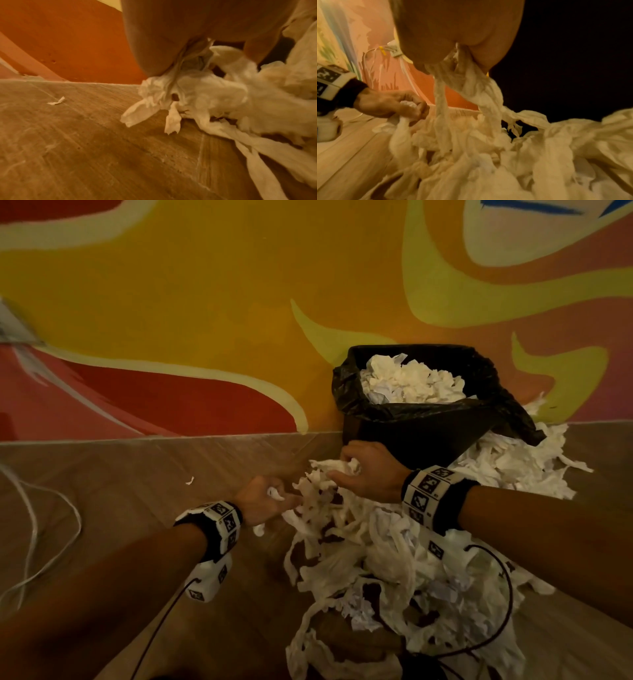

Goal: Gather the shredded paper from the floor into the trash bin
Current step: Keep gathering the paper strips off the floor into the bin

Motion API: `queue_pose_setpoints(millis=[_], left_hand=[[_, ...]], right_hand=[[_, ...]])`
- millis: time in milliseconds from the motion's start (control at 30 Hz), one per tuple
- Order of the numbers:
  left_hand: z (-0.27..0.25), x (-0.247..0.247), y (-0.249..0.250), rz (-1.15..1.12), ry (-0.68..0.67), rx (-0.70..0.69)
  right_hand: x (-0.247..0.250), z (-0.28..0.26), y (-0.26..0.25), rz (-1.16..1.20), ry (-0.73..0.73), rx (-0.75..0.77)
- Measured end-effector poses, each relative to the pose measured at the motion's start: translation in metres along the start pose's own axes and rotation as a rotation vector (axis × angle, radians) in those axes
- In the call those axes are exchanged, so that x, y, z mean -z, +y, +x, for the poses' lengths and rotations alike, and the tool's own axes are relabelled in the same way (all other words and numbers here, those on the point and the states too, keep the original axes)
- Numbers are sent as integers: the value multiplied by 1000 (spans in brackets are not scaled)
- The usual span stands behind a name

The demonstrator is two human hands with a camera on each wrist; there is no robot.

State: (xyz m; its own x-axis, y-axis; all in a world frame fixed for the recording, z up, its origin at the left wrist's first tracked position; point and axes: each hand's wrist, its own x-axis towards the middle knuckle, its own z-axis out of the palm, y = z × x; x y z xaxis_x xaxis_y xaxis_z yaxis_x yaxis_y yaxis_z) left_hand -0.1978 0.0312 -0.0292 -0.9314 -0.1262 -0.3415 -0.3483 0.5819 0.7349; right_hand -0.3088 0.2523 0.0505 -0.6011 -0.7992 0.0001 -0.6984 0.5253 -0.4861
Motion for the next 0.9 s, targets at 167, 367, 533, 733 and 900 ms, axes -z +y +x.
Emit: queue_pose_setpoints(millis=[167, 367, 533, 733, 900], left_hand=[[4, 0, 0, 141, 65, -44], [2, -5, -2, 137, -2, -125], [0, -16, -1, 344, -3, -82], [-4, -32, -7, 532, -158, -53], [-8, -35, -6, 368, -47, -110]], right_hand=[[9, 4, -10, 80, 51, -24], [7, 7, -18, 156, 62, 25], [5, 4, -19, 165, -10, -21], [7, 0, -20, 176, -49, 71], [12, 0, -19, 190, -52, -1]])
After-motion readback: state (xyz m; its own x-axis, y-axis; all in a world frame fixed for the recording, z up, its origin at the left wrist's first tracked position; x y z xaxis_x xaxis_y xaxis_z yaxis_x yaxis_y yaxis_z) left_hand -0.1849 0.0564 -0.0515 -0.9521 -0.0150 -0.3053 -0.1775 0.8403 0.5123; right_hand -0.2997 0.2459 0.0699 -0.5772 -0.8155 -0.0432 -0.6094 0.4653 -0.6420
